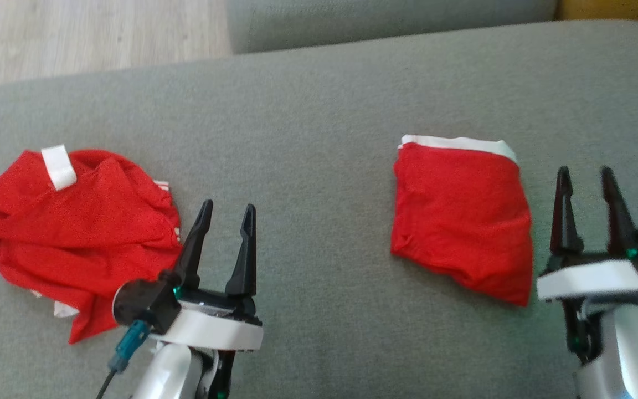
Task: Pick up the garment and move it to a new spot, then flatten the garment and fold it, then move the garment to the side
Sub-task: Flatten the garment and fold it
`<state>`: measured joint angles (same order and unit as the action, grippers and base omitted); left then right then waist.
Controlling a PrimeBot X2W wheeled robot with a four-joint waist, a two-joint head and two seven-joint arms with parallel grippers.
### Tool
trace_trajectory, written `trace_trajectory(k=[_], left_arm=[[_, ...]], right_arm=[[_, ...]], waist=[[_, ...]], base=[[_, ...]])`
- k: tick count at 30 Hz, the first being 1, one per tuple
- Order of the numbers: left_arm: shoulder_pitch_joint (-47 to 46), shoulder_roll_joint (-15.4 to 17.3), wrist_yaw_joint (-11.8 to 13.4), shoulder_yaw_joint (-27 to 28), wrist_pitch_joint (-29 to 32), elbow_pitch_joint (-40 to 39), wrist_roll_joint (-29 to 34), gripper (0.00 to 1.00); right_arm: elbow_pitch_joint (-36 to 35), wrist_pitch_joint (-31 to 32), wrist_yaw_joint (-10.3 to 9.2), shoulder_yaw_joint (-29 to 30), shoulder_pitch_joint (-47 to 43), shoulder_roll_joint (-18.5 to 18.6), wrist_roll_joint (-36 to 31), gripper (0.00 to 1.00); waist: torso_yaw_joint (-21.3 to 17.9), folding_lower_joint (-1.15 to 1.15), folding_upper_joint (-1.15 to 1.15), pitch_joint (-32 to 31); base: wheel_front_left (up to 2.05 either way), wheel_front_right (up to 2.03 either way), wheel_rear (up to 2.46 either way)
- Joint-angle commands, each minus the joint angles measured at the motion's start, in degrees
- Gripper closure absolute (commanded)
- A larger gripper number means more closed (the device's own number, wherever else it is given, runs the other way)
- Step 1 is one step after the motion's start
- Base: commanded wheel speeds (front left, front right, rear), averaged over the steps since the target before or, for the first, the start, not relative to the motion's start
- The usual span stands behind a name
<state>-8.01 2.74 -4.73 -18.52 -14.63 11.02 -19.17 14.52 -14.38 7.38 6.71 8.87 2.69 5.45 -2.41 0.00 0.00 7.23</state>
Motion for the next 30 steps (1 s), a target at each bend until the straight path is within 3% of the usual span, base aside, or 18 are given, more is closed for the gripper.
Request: trace_trajectory(k=[1, 6, 14, 19, 24, 30], left_arm=[[-2.86, 0.14, -0.09, 1.63, -0.37, -1.71, 0.3, 0.0], [-4.47, 0.14, -0.47, 1.17, -0.37, -1.46, 0.52, 0.0], [-6.92, 0.14, -0.82, -0.2, -0.37, -0.94, 0.0, 0.0], [-7.51, 0.14, -0.88, -0.08, -0.37, -0.55, -0.06, 0.0], [-7.32, 0.14, -0.73, -0.03, -0.37, -0.2, -0.23, 0.0], [-6.8, 0.14, -0.45, -0.56, -0.37, -0.36, -0.61, 0.0]], right_arm=[[-1.57, -0.61, 0.11, -1.94, 3.51, 0.21, -0.52, 1.0], [3.5, 1.15, 0.11, -2.79, 8.64, 0.2, -2.65, 1.0], [19.52, 5.41, 0.11, -1.99, 16.22, 0.2, -5.39, 1.0], [26.67, 2.99, 0.11, -3.52, 20.04, 0.2, -5.28, 1.0], [28.09, 0.15, 0.11, -9.94, 22.14, 0.2, -1.51, 1.0], [32.41, 1.2, 0.11, -18.25, 21.84, 0.19, 1.66, 1.0]], waist=[[0.92, 0.0, 0.0, 1.52], [2.9, 0.0, 0.0, 5.03], [6.57, 0.0, 0.0, 8.41], [7.39, 0.0, 0.0, 8.47], [7.62, 0.0, 0.0, 7.34], [7.86, 0.0, 0.0, 6.49]], base=[[0.0, 0.0, 0.0], [0.0, 0.0, 0.0], [0.0, 0.0, 0.0], [0.0, 0.0, 0.0], [0.0, 0.0, 0.0], [0.0, 0.0, 0.0]])
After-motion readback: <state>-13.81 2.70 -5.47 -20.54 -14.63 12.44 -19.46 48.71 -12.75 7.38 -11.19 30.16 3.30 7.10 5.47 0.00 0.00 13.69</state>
